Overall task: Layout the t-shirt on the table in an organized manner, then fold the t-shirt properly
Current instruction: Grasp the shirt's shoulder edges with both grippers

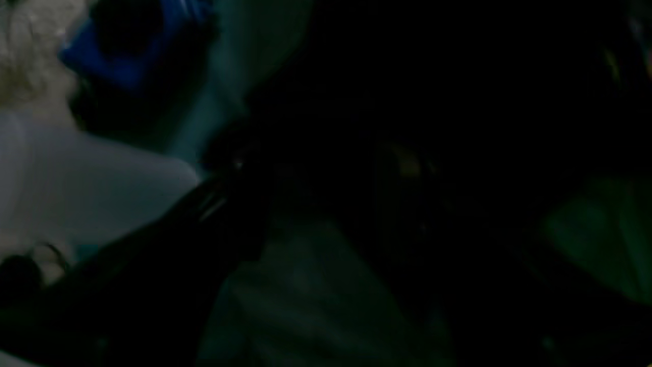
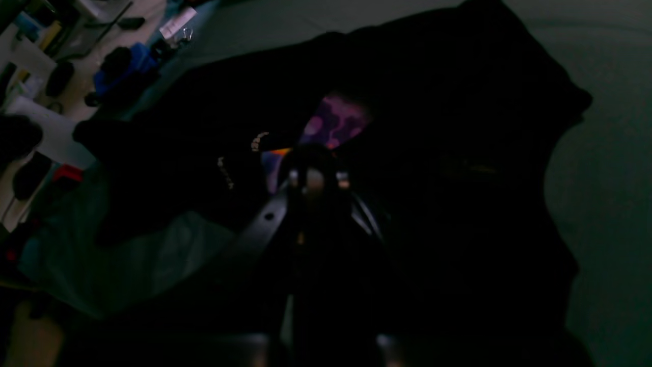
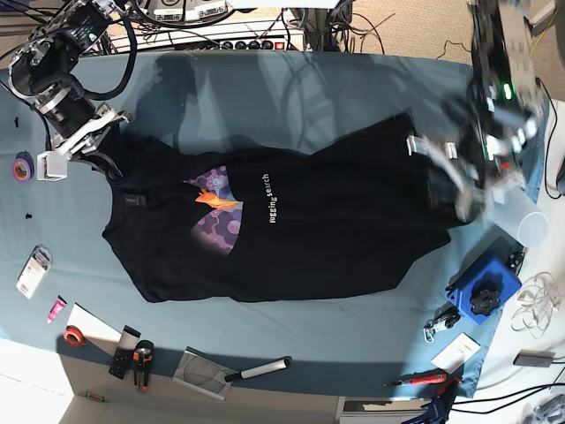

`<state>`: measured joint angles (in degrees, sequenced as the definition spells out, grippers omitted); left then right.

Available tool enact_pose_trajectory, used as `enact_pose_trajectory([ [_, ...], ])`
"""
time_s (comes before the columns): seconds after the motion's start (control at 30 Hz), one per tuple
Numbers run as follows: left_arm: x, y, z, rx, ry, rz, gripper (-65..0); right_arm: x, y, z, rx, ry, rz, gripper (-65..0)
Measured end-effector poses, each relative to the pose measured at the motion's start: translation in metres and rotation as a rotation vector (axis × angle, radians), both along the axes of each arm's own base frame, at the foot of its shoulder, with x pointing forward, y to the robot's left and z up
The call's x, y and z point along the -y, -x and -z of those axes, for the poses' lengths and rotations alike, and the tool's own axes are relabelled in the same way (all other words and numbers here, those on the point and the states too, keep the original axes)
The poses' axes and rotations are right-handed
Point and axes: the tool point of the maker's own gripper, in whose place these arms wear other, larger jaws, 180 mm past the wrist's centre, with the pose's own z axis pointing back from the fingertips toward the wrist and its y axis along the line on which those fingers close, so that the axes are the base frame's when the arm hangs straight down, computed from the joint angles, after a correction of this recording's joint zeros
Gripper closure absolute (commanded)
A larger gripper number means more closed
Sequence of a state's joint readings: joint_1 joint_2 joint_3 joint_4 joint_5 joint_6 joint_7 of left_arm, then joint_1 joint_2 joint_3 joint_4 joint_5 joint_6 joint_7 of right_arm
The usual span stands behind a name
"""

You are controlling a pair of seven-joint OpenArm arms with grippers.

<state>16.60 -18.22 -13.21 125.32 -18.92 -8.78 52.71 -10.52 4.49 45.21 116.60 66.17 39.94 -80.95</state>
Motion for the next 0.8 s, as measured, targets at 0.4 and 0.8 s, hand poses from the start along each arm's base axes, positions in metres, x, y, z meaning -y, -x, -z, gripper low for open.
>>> enact_pose_trajectory([
  [0.4,0.027,0.037,0.03,-0.089,0.328,-0.132,-31.9,0.001,-0.002,-0.003,0.01,0.005,0.0,0.0],
  [0.8,0.023,0.07,0.098,-0.283,0.643,-0.165,-31.3,0.001,-0.002,-0.003,0.01,0.006,0.001,0.0],
])
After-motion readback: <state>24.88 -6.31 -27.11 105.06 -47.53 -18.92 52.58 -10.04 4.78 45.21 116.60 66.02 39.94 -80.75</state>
